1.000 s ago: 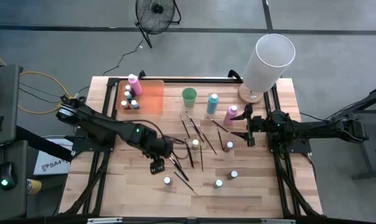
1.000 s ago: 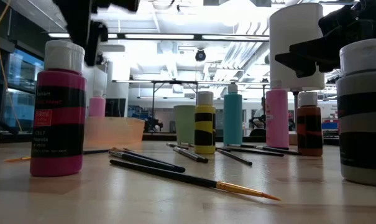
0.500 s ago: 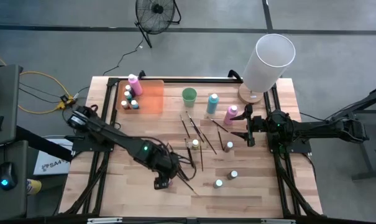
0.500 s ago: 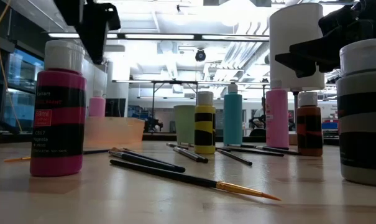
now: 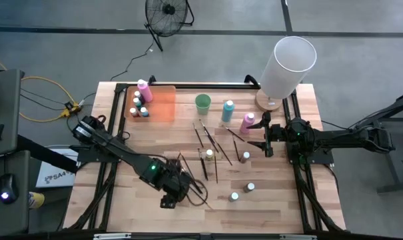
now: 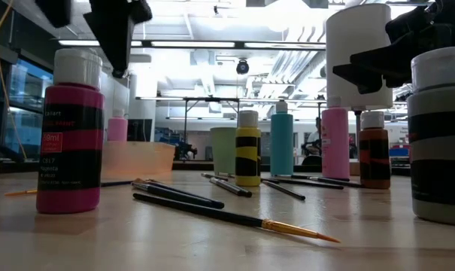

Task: Pick & Place Paint Supplies
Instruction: Put the violet paint bottle into the orange bin

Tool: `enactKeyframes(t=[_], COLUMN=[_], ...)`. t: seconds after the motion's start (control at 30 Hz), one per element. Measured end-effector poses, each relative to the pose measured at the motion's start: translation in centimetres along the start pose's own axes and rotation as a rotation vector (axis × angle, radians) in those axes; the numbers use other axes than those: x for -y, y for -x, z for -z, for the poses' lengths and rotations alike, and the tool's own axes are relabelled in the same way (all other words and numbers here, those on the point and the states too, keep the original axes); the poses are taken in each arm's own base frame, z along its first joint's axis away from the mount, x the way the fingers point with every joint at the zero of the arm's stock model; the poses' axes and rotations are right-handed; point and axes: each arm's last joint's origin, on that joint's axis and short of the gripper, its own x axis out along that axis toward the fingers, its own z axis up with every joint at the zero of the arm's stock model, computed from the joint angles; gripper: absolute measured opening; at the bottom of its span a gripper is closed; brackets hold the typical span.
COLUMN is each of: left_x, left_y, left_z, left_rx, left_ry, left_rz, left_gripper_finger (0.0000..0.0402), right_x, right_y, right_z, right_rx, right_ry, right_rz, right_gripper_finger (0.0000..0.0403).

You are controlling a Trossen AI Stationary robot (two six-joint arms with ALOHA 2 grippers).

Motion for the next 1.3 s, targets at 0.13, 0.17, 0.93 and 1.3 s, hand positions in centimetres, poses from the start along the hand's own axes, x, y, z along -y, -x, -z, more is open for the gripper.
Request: enactKeyframes(t=[0.13,0.17,0.93,1.3], left_x=[-0.1,-0.2,0.9,1.1], left_y=[-0.5,-0.6,-3.6,-4.0], left_z=[0.4,0.5,0.0,-0.2], left_rx=[-0.018,-0.026,-0.055,-0.051], left_ry=[-0.069,-0.071,-0.145,-0.124], left_rz=[-0.010,-0.009,0.051,0.066], left_gripper_finger=[0.0353,0.0353,0.0353,0.0320], right_x=[0.0,0.0,0.0,0.0], right_y=[0.0,0.0,0.0,0.0], right_z=[0.0,0.0,0.0,0.1], right_rx=[0.000,0.001,0.000,-0.010], right_ry=[0.000,0.000,0.000,-0.002], right_rz=[0.000,-0.001,0.000,-0.001], right_gripper_finger=[0.0286,0.0286,0.0286,0.0286])
